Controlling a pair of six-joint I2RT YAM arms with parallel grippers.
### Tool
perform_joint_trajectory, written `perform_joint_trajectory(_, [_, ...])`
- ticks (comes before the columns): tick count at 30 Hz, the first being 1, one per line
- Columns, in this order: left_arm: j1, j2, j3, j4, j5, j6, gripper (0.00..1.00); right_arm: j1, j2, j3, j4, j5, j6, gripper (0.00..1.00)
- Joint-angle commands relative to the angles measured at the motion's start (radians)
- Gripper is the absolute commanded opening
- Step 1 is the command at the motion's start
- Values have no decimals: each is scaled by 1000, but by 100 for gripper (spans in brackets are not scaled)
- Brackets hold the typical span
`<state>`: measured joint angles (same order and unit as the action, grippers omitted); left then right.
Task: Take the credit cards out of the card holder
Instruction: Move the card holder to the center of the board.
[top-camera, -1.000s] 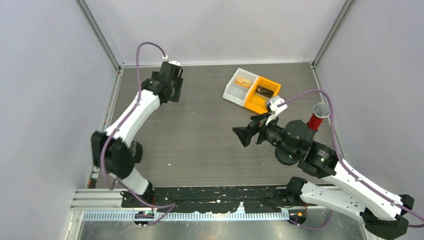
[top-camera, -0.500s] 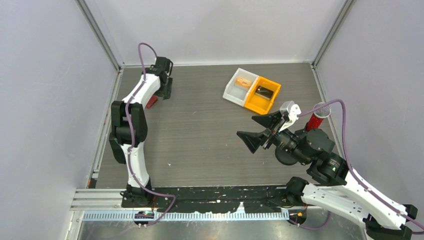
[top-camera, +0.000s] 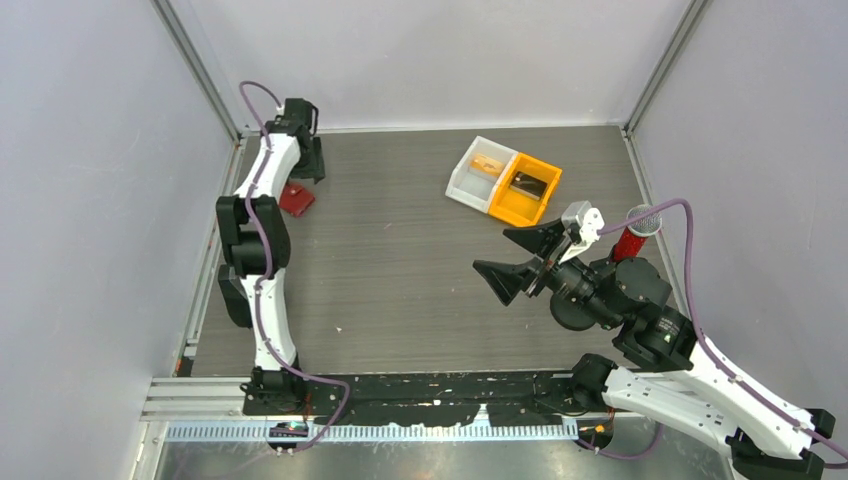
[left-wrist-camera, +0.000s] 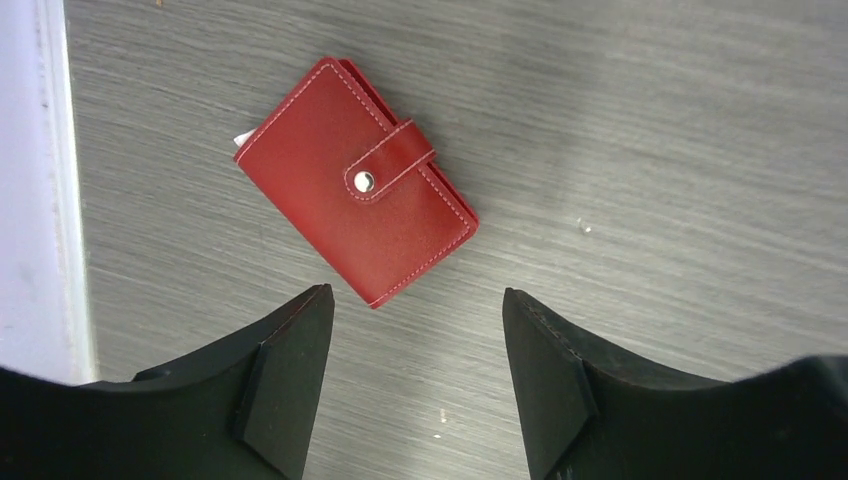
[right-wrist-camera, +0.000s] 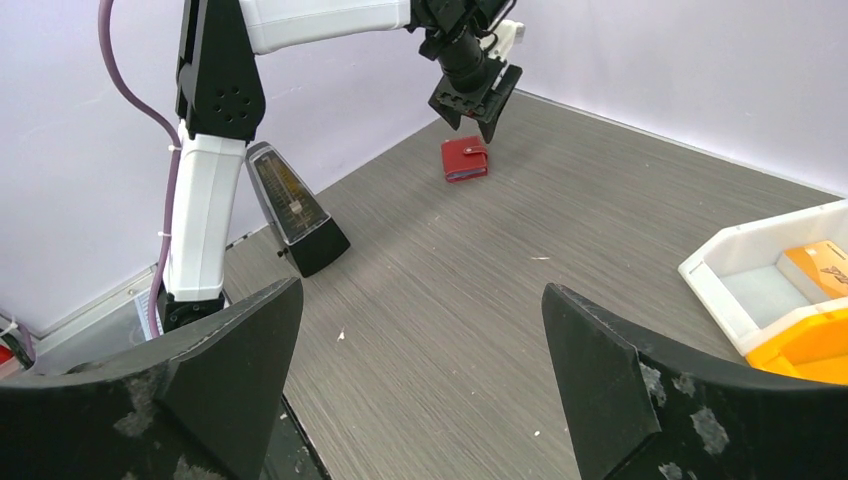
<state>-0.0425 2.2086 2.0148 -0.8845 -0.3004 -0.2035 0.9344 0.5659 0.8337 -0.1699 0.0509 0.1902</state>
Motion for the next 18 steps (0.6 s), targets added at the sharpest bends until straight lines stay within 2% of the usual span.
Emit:
perform_joint_trajectory(1, [64, 5, 65, -17, 108, -144, 65, 3, 15, 35, 73, -3, 10, 98])
perform_joint_trajectory(7, [166, 25, 34, 41, 244, -380, 60, 3, 31, 52, 62, -3, 15, 99])
perform_joint_trajectory(14, [183, 63, 43, 42, 259, -474, 60, 3, 29, 63, 63, 16, 15, 99])
perform_joint_trajectory(18, [197, 40, -60, 125, 321, -544, 60, 3, 28, 66, 60, 25, 15, 99])
